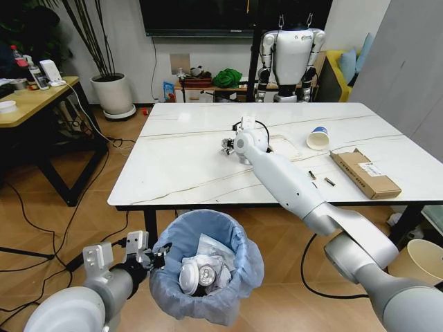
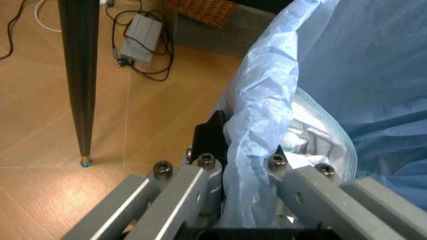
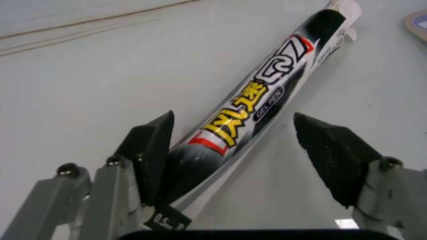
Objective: Pick up the trash bin and place the trash from the table into it.
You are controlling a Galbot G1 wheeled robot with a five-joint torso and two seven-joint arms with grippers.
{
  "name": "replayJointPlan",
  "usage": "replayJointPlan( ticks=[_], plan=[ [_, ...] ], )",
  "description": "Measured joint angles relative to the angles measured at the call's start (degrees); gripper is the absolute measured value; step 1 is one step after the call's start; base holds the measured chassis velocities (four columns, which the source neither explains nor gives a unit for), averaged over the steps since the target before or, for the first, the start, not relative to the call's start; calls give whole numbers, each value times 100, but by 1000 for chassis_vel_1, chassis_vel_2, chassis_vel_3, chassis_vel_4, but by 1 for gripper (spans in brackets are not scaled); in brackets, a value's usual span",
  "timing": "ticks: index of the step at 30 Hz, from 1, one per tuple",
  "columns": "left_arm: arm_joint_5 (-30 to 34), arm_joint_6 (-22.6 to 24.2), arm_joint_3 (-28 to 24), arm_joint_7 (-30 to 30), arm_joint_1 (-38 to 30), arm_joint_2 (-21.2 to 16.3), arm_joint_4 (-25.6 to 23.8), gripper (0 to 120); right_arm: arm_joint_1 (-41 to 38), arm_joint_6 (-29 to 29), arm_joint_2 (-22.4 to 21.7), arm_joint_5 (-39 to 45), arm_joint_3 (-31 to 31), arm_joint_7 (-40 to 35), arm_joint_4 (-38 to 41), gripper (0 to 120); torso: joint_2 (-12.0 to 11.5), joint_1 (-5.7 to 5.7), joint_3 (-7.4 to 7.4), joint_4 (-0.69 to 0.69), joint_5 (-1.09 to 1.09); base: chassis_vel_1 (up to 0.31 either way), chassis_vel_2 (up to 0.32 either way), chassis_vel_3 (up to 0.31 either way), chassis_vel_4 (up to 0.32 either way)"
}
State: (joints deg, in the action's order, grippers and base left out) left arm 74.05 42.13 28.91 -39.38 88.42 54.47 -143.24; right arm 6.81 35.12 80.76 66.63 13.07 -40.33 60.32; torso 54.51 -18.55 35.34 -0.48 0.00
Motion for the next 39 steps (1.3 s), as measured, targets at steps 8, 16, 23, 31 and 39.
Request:
replayJointPlan(
  ticks=[8,16,23,31,39],
  plan=[
    [1,0,-5,5,-23,24,0,3,11,-12,32,-95,40,39,-53,34,0,0,0,0,0,0,0,0,0],
    [13,0,45,8,-26,19,0,3,70,-38,-78,-250,75,46,235,3,1,0,0,0,0,0,0,0,0],
    [13,0,30,11,-33,21,0,3,183,-55,-396,-148,-25,122,1090,0,1,0,0,1,0,0,0,0,0],
    [5,0,16,31,-51,22,0,3,507,-96,-1297,671,-231,239,2807,0,1,0,0,0,2,0,0,0,0],
    [-28,0,15,92,-71,5,0,3,1132,-432,-2314,1027,-443,893,4360,0,1,1,-1,0,1,0,0,0,0]
  ],
)
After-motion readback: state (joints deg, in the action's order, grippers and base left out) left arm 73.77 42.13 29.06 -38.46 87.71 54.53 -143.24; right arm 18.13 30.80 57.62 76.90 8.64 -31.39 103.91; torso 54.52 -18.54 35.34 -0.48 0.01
